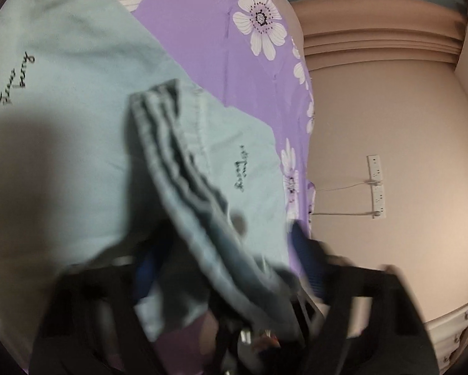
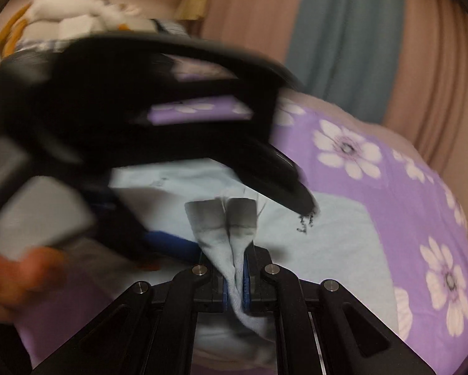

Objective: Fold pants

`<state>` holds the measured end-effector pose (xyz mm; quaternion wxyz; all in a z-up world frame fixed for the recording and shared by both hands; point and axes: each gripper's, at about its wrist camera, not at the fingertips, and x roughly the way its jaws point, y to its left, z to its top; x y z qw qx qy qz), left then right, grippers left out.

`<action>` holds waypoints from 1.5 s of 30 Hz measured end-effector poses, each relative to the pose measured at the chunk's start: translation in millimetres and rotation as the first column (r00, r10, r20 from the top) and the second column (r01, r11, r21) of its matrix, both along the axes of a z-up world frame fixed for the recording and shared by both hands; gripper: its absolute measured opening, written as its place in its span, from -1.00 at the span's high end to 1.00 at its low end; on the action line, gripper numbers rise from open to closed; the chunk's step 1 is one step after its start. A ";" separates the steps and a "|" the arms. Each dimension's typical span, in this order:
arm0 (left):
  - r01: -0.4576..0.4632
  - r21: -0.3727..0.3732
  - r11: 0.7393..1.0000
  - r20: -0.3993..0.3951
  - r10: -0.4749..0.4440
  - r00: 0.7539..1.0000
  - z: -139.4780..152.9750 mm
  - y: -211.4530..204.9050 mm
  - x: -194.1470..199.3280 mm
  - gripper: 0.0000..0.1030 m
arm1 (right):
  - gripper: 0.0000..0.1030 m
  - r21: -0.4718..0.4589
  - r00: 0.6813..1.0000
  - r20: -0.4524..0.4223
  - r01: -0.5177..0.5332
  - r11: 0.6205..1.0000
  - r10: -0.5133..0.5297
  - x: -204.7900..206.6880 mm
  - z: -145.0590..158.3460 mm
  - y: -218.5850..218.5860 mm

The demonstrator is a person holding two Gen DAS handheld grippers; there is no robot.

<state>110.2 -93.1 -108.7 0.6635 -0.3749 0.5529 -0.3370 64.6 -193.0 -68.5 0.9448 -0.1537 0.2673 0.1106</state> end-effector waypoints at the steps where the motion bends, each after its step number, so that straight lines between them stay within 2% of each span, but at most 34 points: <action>1: 0.006 0.015 1.000 0.021 -0.006 1.000 2.3 2.2 0.6 0.36 | 0.83 -0.007 1.000 0.008 -0.015 1.000 0.015 -2.6 0.3 2.8; 2: -0.006 0.062 0.998 0.053 0.003 0.999 6.8 6.7 -0.5 0.39 | 0.83 -0.015 0.999 0.012 -0.030 0.999 0.030 -3.5 0.6 6.8; 6: -0.062 0.136 0.989 0.151 0.041 0.988 23.1 29.8 -5.4 0.52 | 0.83 0.002 0.999 0.007 -0.053 0.999 0.053 -0.1 2.7 15.9; 9: -0.090 0.187 0.978 0.178 0.056 0.983 26.2 47.3 -3.8 0.63 | 0.83 0.018 0.997 0.006 -0.083 0.996 0.083 4.1 5.1 29.4; 12: -0.115 0.297 0.948 0.202 0.055 0.978 20.3 61.7 -6.6 0.67 | 0.83 0.043 0.991 -0.040 -0.126 0.991 0.127 10.8 -2.9 38.9; 13: -0.118 0.343 0.932 0.191 0.054 0.980 13.9 64.9 -6.7 0.60 | 0.77 0.043 0.989 -0.057 -0.134 0.990 0.136 12.1 -5.9 41.4; 14: -0.114 0.393 0.912 0.167 0.051 0.985 4.9 70.4 -7.7 0.59 | 0.62 0.042 0.983 -0.095 -0.151 0.988 0.154 14.5 -12.5 44.7; 17: -0.114 0.401 0.909 0.169 0.049 0.984 0.2 82.0 -10.1 0.57 | 0.50 0.065 0.962 -0.204 -0.169 0.983 0.179 18.2 -26.7 40.9; 19: -0.112 0.426 0.898 0.192 0.032 0.981 6.6 86.9 -14.0 0.42 | 0.38 0.095 0.955 -0.224 -0.178 0.979 0.196 14.9 -23.3 30.8; 22: -0.138 0.449 0.883 0.255 0.022 0.967 24.1 94.7 -20.7 0.33 | 0.34 0.216 0.939 -0.261 -0.169 0.962 0.223 9.7 -4.7 -0.6; 25: -0.140 0.401 0.905 0.316 0.007 0.949 46.0 86.0 -24.1 0.33 | 0.34 0.361 0.949 -0.246 -0.097 0.927 0.195 12.7 17.0 -48.0; 28: -0.056 0.353 0.934 0.331 -0.069 0.941 53.3 50.3 -24.2 0.33 | 0.34 0.433 0.963 -0.258 0.037 0.901 0.084 19.7 24.9 -90.0; 29: -0.037 0.355 0.934 0.321 -0.084 0.943 49.9 38.5 -21.6 0.34 | 0.34 0.462 0.963 -0.261 0.070 0.884 0.060 22.6 24.2 -105.1; 31: -0.018 0.390 0.921 0.299 -0.108 0.948 37.7 23.2 -20.8 0.37 | 0.34 0.448 0.959 -0.283 0.113 0.887 0.021 17.9 20.0 -100.3; 33: -0.018 0.463 0.886 0.272 -0.123 0.955 21.2 17.0 -21.3 0.43 | 0.34 0.403 0.950 -0.312 0.151 0.903 -0.019 20.6 7.9 -102.2; 34: -0.024 0.512 0.859 0.248 -0.121 0.961 9.8 21.0 -23.8 0.60 | 0.35 0.385 0.941 -0.337 0.168 0.907 -0.032 23.5 2.6 -97.9; 35: -0.041 0.534 0.844 0.242 -0.106 0.964 3.2 27.7 -25.8 0.69 | 0.35 0.376 0.929 -0.368 0.176 0.910 -0.028 26.7 -5.9 -98.1; 36: -0.063 0.545 0.836 0.243 -0.086 0.966 0.0 37.6 -28.1 0.96 | 0.35 0.364 0.924 -0.382 0.179 0.914 -0.028 33.5 -9.6 -86.7; 37: -0.079 0.542 0.836 0.243 -0.066 0.968 -2.0 48.7 -30.6 1.00 | 0.36 0.346 0.918 -0.396 0.183 0.920 -0.034 32.4 -10.5 -75.5; 38: -0.085 0.517 0.852 0.241 -0.049 0.969 -3.7 58.6 -33.7 1.00 | 0.36 0.324 0.913 -0.407 0.185 0.928 -0.040 33.9 -13.6 -72.0; 40: -0.082 0.481 0.873 0.239 -0.040 0.970 -4.6 70.7 -39.8 1.00 | 0.37 0.328 0.922 -0.388 0.152 0.932 -0.014 31.9 -8.7 -65.6; 43: -0.085 0.497 0.864 0.249 -0.048 0.967 -2.7 69.3 -42.1 1.00 | 0.41 0.340 0.930 -0.360 0.056 0.939 0.075 43.7 2.2 -37.6; 45: -0.088 0.493 0.865 0.244 -0.041 0.969 -3.0 71.2 -42.0 0.99 | 0.63 0.339 0.920 -0.369 0.005 0.941 0.129 59.9 -0.3 -15.5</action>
